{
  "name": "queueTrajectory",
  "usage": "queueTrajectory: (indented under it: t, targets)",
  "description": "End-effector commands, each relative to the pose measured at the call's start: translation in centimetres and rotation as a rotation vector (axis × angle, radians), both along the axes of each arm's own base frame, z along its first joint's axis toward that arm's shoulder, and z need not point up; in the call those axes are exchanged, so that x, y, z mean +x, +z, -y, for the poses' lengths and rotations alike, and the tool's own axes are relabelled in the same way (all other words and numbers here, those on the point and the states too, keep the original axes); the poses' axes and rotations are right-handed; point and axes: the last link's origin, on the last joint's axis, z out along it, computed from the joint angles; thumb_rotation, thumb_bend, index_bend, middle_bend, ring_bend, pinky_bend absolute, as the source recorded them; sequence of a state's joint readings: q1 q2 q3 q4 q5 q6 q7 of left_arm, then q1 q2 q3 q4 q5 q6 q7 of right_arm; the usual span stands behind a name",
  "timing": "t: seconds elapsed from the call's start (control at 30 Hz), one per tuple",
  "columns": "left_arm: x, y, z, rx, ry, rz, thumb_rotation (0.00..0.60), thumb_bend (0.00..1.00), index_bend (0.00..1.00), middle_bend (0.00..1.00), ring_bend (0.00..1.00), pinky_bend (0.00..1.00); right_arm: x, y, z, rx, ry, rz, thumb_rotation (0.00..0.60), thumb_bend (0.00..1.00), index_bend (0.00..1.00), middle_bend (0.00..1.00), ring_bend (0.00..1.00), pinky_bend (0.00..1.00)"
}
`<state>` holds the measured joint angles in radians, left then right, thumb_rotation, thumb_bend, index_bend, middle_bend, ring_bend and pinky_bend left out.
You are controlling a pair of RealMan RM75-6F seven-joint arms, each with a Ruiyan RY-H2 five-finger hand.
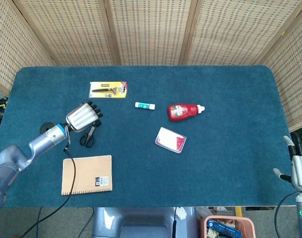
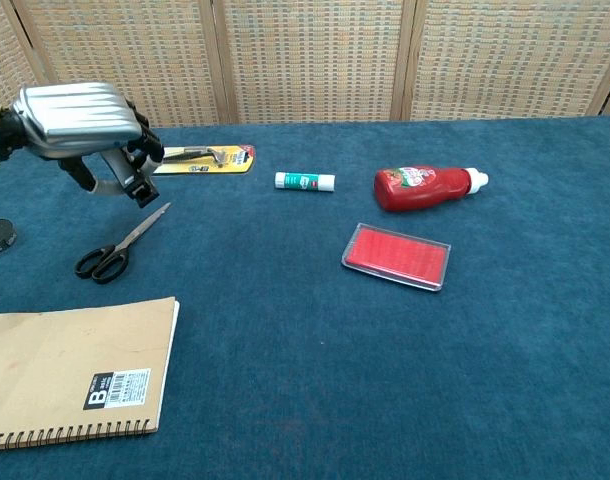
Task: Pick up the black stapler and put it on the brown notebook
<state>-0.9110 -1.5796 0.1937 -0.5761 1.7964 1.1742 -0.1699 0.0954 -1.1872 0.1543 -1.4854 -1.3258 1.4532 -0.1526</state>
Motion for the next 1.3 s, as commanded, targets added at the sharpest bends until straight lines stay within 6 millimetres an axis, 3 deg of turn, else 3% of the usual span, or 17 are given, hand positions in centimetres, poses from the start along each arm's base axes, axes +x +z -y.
queueTrajectory:
  t: [0.03,0.27,0.33,0.5,0.8,0.83,0.93,0.97,1.2,1.3]
  targets:
    - [-1.1,1.0,6.9,-0.114,-0.064,-0.047,0.600,0.55,0.72,0.55,0.45,0.46,0.1,-0.1,0.0,0.003,0.004,0.000,0.600,0.00,0.00,0.00,0.00,0.00]
    - [-1.3,-0.2,13.9,-0.215,-0.033,-0.082,0.600,0.55,0.72,0.55,0.45,0.46,0.2,-0.1,-0.1,0.003,0.005,0.003,0.600,0.00,0.00,0.00,0.00,0.00]
    - [-1.1,-0.4,14.9,-0.229,-0.046,-0.097,0.600,0.55,0.72,0.55,0.45,0.46,0.2,0.0,-0.1,0.002,0.005,0.004,0.600,0.00,0.00,0.00,0.00,0.00]
    - [-0.9,-1.3,16.1,-0.260,-0.057,-0.136,0.600,0.55,0.72,0.55,0.45,0.46,0.1,0.1,-0.1,0.001,0.004,0.007,0.600,0.00,0.00,0.00,0.00,0.00]
    - [-0.9,-3.1,16.5,-0.292,-0.061,-0.171,0.600,0.53,0.70,0.53,0.45,0.45,-0.1,0.3,-0.1,-0.003,-0.002,0.014,0.600,0.00,0.00,0.00,0.00,0.00]
    - [-1.1,-3.2,16.6,-0.302,-0.049,-0.176,0.600,0.44,0.62,0.44,0.41,0.40,-0.1,0.3,-0.1,-0.003,-0.002,0.014,0.600,0.00,0.00,0.00,0.00,0.00]
    - [-1.3,-3.2,16.8,-0.332,-0.004,-0.177,0.600,0.08,0.13,0.06,0.06,0.09,-0.1,0.3,-0.1,-0.004,-0.001,0.015,0.600,0.00,0.00,0.00,0.00,0.00]
    - [-1.1,-3.1,16.9,-0.339,0.002,-0.161,0.600,0.02,0.02,0.00,0.00,0.02,-0.1,0.3,-0.1,-0.004,0.000,0.014,0.600,0.00,0.00,0.00,0.00,0.00]
    - [0.1,-1.4,17.4,-0.338,-0.029,0.002,0.600,0.00,0.00,0.00,0.00,0.00,0.2,0.2,-0.2,0.000,0.010,0.017,0.600,0.00,0.00,0.00,0.00,0.00]
    - [0.2,0.5,17.4,-0.277,-0.001,0.102,0.600,0.00,0.00,0.00,0.00,0.00,0.4,0.2,-0.3,0.004,0.017,0.021,0.600,0.00,0.00,0.00,0.00,0.00]
